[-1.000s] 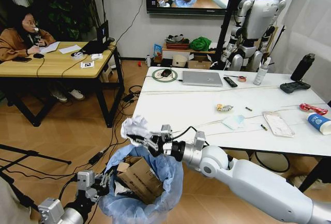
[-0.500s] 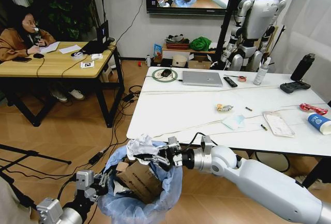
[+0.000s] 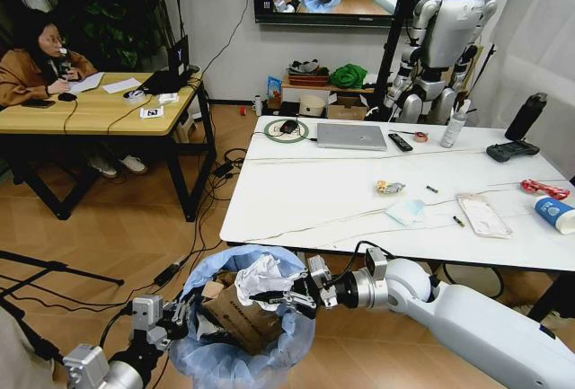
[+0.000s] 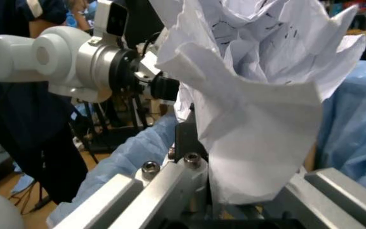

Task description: Pick up the trash bin and place the trash from the table into it.

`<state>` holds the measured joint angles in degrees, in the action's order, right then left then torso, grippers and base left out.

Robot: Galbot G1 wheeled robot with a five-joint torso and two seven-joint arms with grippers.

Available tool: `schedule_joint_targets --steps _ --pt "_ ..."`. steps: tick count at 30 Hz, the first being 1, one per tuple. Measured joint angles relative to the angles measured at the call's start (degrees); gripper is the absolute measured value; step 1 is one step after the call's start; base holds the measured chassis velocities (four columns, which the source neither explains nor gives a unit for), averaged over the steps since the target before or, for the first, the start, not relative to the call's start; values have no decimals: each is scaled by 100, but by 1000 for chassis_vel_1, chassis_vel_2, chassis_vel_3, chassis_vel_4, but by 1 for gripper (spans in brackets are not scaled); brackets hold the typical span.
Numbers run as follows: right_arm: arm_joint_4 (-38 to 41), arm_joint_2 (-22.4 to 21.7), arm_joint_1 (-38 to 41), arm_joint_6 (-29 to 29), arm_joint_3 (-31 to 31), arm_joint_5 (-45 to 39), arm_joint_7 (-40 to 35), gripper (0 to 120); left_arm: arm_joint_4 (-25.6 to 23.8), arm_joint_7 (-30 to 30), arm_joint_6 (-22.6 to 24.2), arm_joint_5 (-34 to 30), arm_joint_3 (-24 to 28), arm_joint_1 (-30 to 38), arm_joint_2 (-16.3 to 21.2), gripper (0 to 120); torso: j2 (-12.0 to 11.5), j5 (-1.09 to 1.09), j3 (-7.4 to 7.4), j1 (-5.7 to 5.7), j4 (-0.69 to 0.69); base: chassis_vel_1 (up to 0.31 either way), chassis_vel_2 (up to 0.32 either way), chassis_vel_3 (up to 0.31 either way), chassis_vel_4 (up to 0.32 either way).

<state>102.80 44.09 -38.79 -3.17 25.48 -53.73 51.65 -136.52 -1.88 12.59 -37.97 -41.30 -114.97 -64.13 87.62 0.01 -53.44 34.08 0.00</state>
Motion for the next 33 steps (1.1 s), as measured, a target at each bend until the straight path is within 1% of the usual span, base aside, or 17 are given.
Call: schedule_joint_targets --steps 9,29,31,32,33 --pt "35 75 38 36 166 67 79 0 -56 4 10 3 9 -35 -13 0 0 0 0 0 0 0 0 0 0" --pt "-12 247 201 42 325 87 -117 0 -84 -1 10 61 66 -100 -18 0 0 -1 0 1 0 0 0 0 0" --pt "-12 254 206 36 329 87 -117 8 -71 -3 9 61 66 -91 -17 0 0 -1 0 1 0 0 0 0 0" --pt "-12 254 206 36 329 87 -117 8 -71 -3 9 61 66 -91 -17 0 0 -1 0 1 0 0 0 0 0" --pt "-11 256 206 32 329 87 -116 14 -62 -4 9 60 66 -83 -17 0 0 -1 0 1 0 0 0 0 0"
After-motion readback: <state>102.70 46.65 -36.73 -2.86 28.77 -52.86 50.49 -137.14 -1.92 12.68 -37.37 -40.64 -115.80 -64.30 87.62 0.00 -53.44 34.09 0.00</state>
